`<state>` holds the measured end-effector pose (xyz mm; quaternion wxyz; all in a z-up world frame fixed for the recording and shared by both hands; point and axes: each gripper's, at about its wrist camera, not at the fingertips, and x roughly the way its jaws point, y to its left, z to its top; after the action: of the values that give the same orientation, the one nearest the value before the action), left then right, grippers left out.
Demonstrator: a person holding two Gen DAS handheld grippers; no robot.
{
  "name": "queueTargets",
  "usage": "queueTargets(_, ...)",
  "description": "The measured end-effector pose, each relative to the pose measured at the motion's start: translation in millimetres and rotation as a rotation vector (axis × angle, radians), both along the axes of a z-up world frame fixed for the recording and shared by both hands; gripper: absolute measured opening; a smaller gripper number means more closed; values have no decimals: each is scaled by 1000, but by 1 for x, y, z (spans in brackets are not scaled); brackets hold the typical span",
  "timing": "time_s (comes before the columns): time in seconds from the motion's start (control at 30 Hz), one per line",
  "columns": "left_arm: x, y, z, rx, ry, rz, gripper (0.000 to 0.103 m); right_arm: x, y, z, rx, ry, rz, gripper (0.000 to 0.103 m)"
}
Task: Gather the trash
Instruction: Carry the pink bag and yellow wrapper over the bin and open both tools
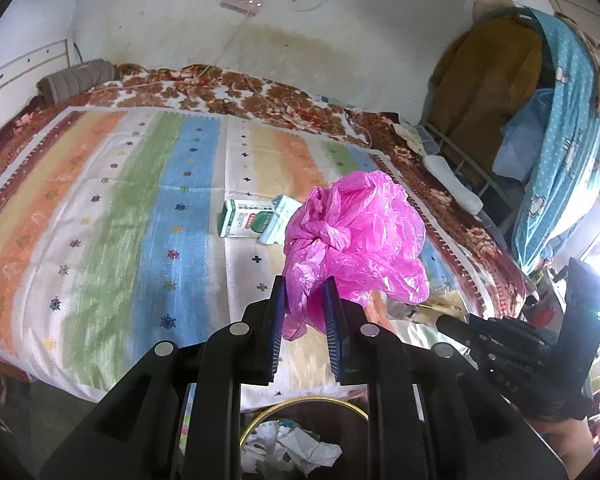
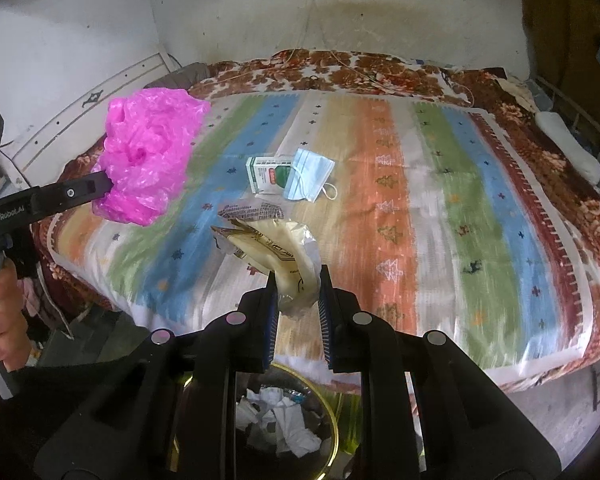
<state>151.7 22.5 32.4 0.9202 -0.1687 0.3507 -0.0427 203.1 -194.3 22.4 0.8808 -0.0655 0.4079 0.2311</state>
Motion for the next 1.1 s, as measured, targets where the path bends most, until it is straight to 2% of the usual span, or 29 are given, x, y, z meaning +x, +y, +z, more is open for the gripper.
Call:
queueTargets(0.27, -25, -14, -4, -7, 13, -21, 18, -40, -2, 4, 5, -36, 69, 17)
queueTargets(0.47, -42, -19, -14, -42, 41, -10, 18, -63, -2, -1, -25, -49, 71, 17)
queueTargets(0.6, -51, -27, -20, -17, 57, -11, 18, -78, -5, -5, -35, -60, 78, 17)
queueTargets(0.87, -64, -36, -33, 12, 100, -10, 18, -97, -8, -20, -54, -24, 69, 17)
queueTargets(1.1, -71, -47, -47, 24, 163, -21, 19, -106, -12, -38, -69, 46, 45, 17)
